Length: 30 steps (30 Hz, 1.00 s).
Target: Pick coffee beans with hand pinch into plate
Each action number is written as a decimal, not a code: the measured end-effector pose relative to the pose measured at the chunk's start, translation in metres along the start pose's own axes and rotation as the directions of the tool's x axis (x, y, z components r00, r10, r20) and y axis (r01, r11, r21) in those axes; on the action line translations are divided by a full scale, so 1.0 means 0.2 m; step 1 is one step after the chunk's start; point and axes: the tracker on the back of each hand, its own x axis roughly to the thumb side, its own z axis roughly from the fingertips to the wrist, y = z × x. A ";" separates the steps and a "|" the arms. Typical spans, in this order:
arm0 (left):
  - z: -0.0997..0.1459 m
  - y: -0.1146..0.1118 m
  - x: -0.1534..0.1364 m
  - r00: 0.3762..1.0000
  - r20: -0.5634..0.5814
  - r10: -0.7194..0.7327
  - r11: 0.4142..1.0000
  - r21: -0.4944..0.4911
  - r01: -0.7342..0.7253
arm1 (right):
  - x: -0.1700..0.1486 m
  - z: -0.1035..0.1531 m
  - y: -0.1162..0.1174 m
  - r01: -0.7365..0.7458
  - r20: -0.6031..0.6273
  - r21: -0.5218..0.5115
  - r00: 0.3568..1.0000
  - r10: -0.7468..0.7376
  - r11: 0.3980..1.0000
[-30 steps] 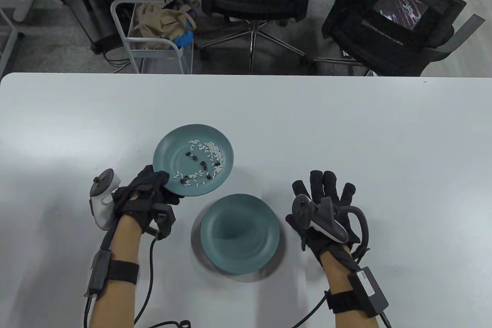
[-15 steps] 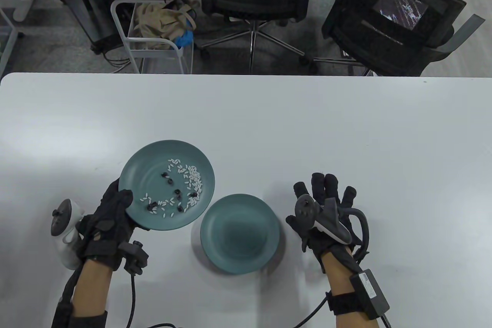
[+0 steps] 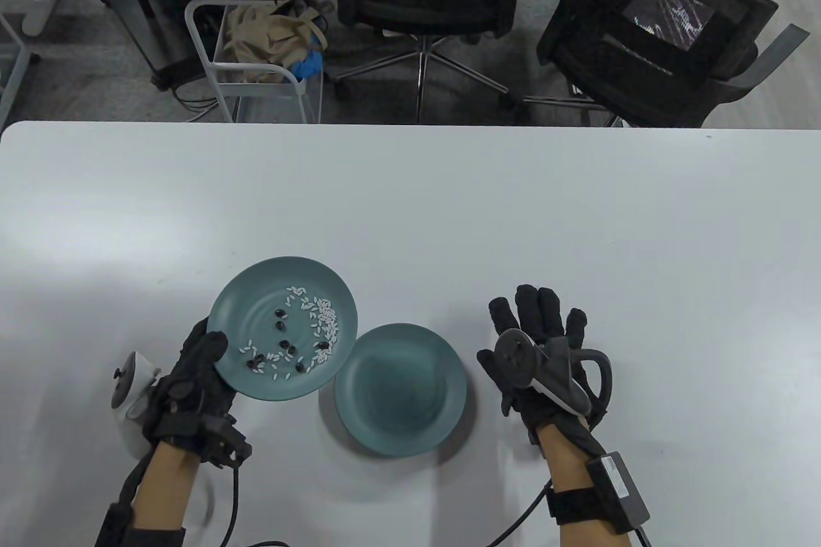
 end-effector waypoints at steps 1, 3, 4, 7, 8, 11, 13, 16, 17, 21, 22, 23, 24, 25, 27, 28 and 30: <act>0.00 -0.01 0.00 1.000 0.000 -0.010 1.000 0.002 0.010 | 0.00 0.00 -0.01 0.008 0.007 -0.020 1.000 -0.008 1.000; 0.00 -0.02 0.00 1.000 0.004 -0.025 1.000 0.001 0.025 | 0.02 0.00 -0.03 0.022 0.027 -0.075 0.999 -0.020 0.997; 0.00 -0.02 0.00 1.000 0.005 -0.024 1.000 0.001 0.024 | 0.03 0.01 -0.05 0.031 0.049 -0.118 0.998 -0.025 0.993; 0.00 -0.02 -0.01 1.000 0.012 -0.008 1.000 0.000 0.008 | 0.09 0.04 -0.11 0.062 0.126 -0.239 0.992 -0.032 0.969; 0.01 -0.02 -0.01 1.000 0.014 -0.001 1.000 0.001 0.001 | 0.11 0.05 -0.15 0.079 0.146 -0.285 0.989 -0.039 0.955; 0.01 -0.02 -0.01 1.000 0.018 0.000 1.000 0.009 -0.001 | 0.20 0.09 -0.29 0.195 0.218 -0.373 0.969 -0.118 0.907; 0.01 -0.03 -0.01 1.000 0.012 -0.004 1.000 0.014 0.004 | 0.26 0.12 -0.39 0.275 0.271 -0.405 0.947 -0.173 0.872; 0.01 -0.04 -0.02 1.000 0.008 -0.014 1.000 0.010 0.014 | 0.37 0.17 -0.55 0.322 0.337 -0.467 0.926 -0.170 0.824; 0.01 -0.04 -0.02 1.000 0.005 -0.016 1.000 0.009 0.016 | 0.41 0.18 -0.59 0.333 0.352 -0.475 0.920 -0.170 0.814; 0.01 -0.06 -0.03 1.000 -0.011 -0.014 1.000 0.008 0.014 | 0.61 0.18 -0.72 0.320 0.403 -0.445 0.905 -0.133 0.836; 0.00 -0.06 -0.04 1.000 -0.016 -0.016 1.000 0.000 0.016 | 0.68 0.18 -0.75 0.291 0.419 -0.438 0.903 -0.094 0.851; 0.00 -0.06 -0.04 1.000 -0.018 -0.015 1.000 -0.001 0.015 | 0.74 0.17 -0.77 0.269 0.434 -0.427 0.899 -0.066 0.863; 0.00 -0.06 -0.04 1.000 -0.021 -0.012 1.000 0.001 0.012 | 0.80 0.16 -0.78 0.235 0.448 -0.406 0.893 -0.032 0.883; 0.00 -0.06 -0.05 1.000 -0.024 -0.011 1.000 0.002 0.011 | 0.86 0.15 -0.79 0.209 0.458 -0.388 0.889 -0.009 0.898; 0.00 -0.07 -0.05 1.000 -0.028 -0.012 1.000 -0.003 0.012 | 0.98 0.14 -0.80 0.169 0.506 -0.358 0.862 0.038 0.918; 0.00 -0.07 -0.05 1.000 -0.028 -0.013 1.000 -0.004 0.013 | 1.03 0.13 -0.79 0.146 0.521 -0.336 0.852 0.055 0.930; 0.00 -0.07 -0.05 0.999 -0.031 -0.010 1.000 -0.004 0.010 | 1.13 0.12 -0.77 0.085 0.554 -0.289 0.827 0.094 0.953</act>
